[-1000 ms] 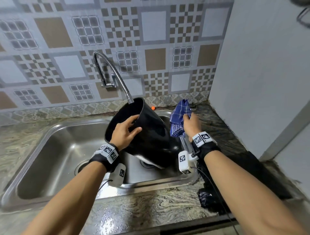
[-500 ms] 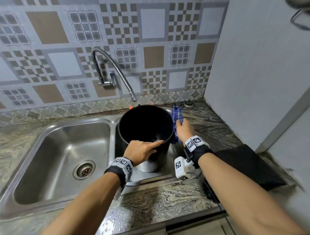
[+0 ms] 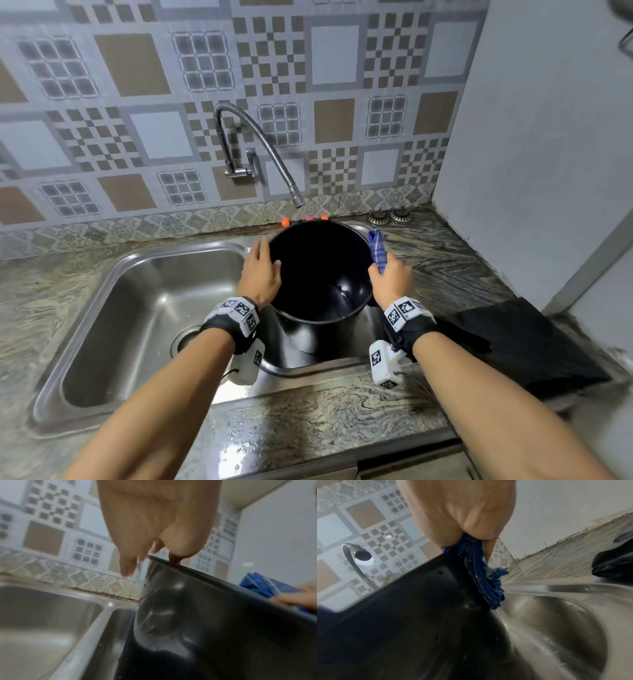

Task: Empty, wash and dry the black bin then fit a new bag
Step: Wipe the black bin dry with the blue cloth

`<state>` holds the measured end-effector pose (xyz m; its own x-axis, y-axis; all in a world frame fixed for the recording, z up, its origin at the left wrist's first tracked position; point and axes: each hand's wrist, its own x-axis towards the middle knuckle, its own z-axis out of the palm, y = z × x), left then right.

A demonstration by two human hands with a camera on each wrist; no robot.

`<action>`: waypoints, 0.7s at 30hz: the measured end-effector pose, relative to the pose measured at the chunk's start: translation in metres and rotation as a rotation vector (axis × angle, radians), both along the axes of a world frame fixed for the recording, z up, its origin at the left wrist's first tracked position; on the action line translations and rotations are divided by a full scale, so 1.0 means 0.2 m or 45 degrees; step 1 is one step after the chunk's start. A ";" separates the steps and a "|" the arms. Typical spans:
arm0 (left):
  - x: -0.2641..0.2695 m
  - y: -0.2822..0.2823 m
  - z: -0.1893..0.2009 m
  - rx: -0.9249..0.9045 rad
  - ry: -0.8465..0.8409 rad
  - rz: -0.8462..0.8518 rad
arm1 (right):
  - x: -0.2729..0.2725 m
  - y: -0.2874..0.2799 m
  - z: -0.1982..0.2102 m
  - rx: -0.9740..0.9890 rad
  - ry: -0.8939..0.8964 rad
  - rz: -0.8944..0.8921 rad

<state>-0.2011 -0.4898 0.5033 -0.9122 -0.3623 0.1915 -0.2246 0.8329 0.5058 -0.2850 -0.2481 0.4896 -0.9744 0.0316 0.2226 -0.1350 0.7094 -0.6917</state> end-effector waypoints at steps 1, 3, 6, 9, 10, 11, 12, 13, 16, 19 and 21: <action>0.01 0.00 0.01 0.127 -0.053 0.002 | 0.01 0.00 -0.01 0.014 0.025 0.013; 0.05 -0.01 0.03 0.314 -0.012 0.006 | 0.03 0.01 -0.02 0.008 0.074 0.040; 0.12 -0.02 -0.03 0.517 0.133 -0.064 | 0.03 0.05 -0.03 -0.051 0.128 0.067; 0.16 0.00 -0.13 0.725 0.191 -0.148 | 0.04 0.09 -0.03 -0.144 0.189 0.108; 0.17 0.01 -0.16 0.762 0.171 -0.146 | 0.05 0.10 -0.04 -0.166 0.205 0.119; 0.18 0.03 -0.18 0.778 0.142 -0.129 | 0.07 0.11 -0.05 -0.179 0.220 0.126; 0.18 0.03 -0.19 0.760 0.118 -0.103 | 0.09 0.12 -0.07 -0.189 0.227 0.129; 0.18 0.03 -0.21 0.719 0.110 -0.072 | 0.11 0.14 -0.08 -0.203 0.223 0.133; 0.17 0.01 -0.16 0.622 0.101 -0.083 | 0.18 0.16 -0.09 -0.214 0.194 0.159; 0.15 0.00 -0.07 0.484 -0.041 -0.267 | 0.20 0.16 -0.09 -0.185 0.195 0.232; 0.15 -0.02 -0.05 0.368 -0.084 -0.309 | 0.20 0.15 -0.08 -0.166 0.151 0.251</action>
<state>-0.1719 -0.4938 0.4937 -0.9850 -0.1647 0.0508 -0.0784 0.6909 0.7186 -0.2446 -0.2187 0.4743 -0.9319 -0.1202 0.3422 -0.3473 0.5675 -0.7465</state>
